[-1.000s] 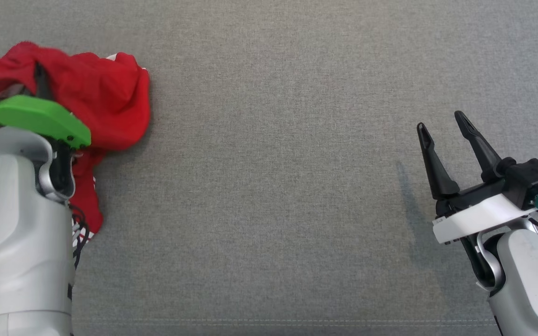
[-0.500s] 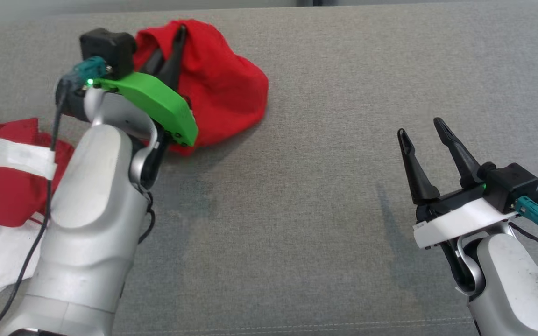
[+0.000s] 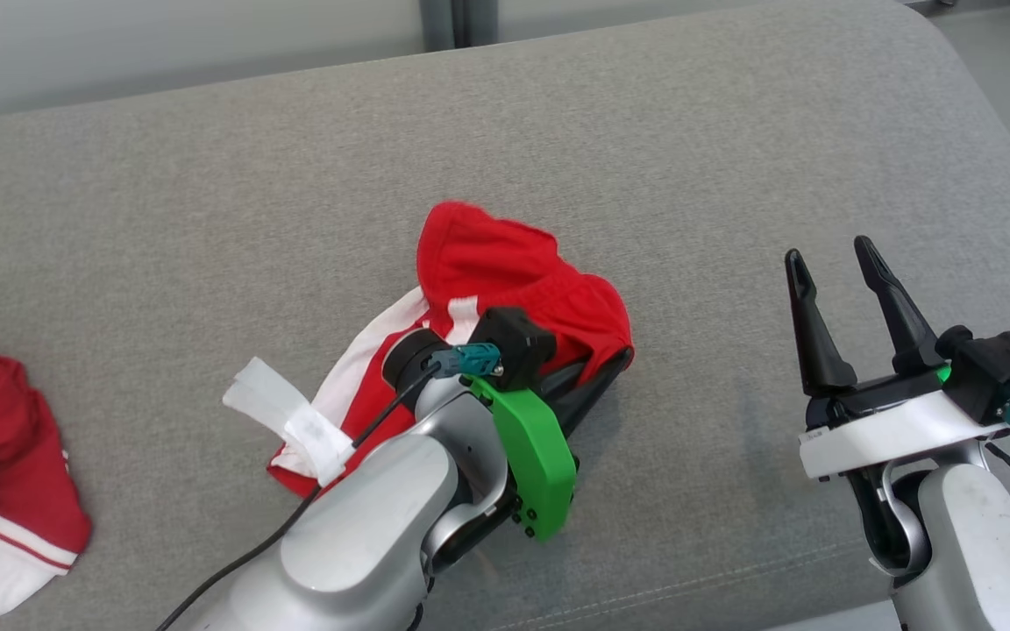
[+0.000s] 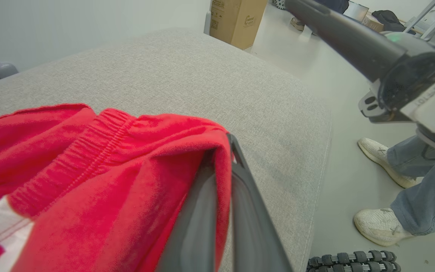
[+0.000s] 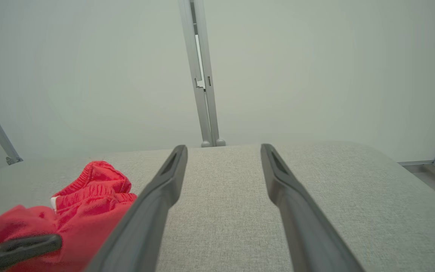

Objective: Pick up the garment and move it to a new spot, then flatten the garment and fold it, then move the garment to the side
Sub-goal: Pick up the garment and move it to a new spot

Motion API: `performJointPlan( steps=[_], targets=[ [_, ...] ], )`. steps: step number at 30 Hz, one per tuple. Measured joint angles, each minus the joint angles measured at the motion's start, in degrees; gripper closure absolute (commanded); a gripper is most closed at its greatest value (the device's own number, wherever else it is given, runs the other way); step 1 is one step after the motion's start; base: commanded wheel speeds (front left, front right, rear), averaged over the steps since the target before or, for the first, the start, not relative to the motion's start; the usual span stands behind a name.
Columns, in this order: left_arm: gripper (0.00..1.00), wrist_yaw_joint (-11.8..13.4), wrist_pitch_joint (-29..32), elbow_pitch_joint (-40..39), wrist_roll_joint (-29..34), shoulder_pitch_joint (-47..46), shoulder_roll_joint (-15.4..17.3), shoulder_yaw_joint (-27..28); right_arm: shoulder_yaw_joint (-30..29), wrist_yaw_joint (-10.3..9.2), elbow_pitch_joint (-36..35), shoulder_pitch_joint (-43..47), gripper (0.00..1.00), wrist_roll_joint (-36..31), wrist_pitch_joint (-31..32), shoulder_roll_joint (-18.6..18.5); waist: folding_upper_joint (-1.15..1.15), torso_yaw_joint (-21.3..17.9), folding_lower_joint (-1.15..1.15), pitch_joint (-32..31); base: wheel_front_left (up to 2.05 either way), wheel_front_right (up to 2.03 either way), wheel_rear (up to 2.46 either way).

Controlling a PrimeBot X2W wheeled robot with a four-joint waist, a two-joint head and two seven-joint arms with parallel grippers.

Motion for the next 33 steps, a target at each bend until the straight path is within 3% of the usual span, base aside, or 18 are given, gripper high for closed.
performJointPlan(
  steps=[1, 4, 5, 10, 17, 26, 33],
  targets=[
    [0.98, 0.0, 0.0, -0.1, -0.2, 0.5, 0.2, -0.6, -0.2, 0.01, -0.1, 0.3, 0.0, 0.0, 0.0, 0.1, 0.0, -0.7, 0.0, -0.1, 0.0, 0.0, 0.0],
    [0.55, 0.0, 0.0, 0.3, -0.5, 1.2, 0.7, -2.1, -0.4, 0.01, -0.1, 1.2, 0.0, 0.0, 0.0, 0.4, 0.0, -3.0, 0.0, -0.4, 0.0, 0.0, 0.0],
    [0.03, 0.0, 0.1, 0.7, -0.5, 1.3, 0.8, -2.2, -0.4, 0.01, -0.1, 1.4, 0.0, 0.0, 0.0, 0.6, 0.0, -3.8, 0.0, -0.5, 0.0, 0.0, 0.0],
    [0.0, 1.8, 1.4, 4.6, -0.1, 3.1, 0.8, -2.3, 1.1, 0.08, 0.2, 1.4, 0.0, 0.0, 0.0, 1.3, 0.0, -7.7, 0.0, -0.7, 0.0, 0.0, 0.0],
    [0.0, 1.6, 2.5, 4.9, -2.7, 4.4, 0.9, -7.0, -0.5, 0.09, 0.1, 2.6, 0.0, -0.4, 0.0, 0.5, 0.0, -10.6, 0.0, -1.2, 0.0, 0.0, 0.0],
    [0.0, 1.6, 1.8, -1.5, -9.2, 6.7, 1.0, -6.3, 11.3, 0.16, 2.4, 2.5, 0.0, -3.6, 0.0, -4.4, 0.0, -7.4, 0.0, -2.9, 0.0, 0.0, 0.0],
    [0.0, 5.8, -0.6, -1.1, -5.3, 6.4, 1.1, -1.6, 21.0, 0.16, 6.6, 1.0, 0.0, -4.1, 0.0, -9.5, 0.0, -3.1, 0.0, -4.0, 0.0, 0.0, 0.0]
  ],
)
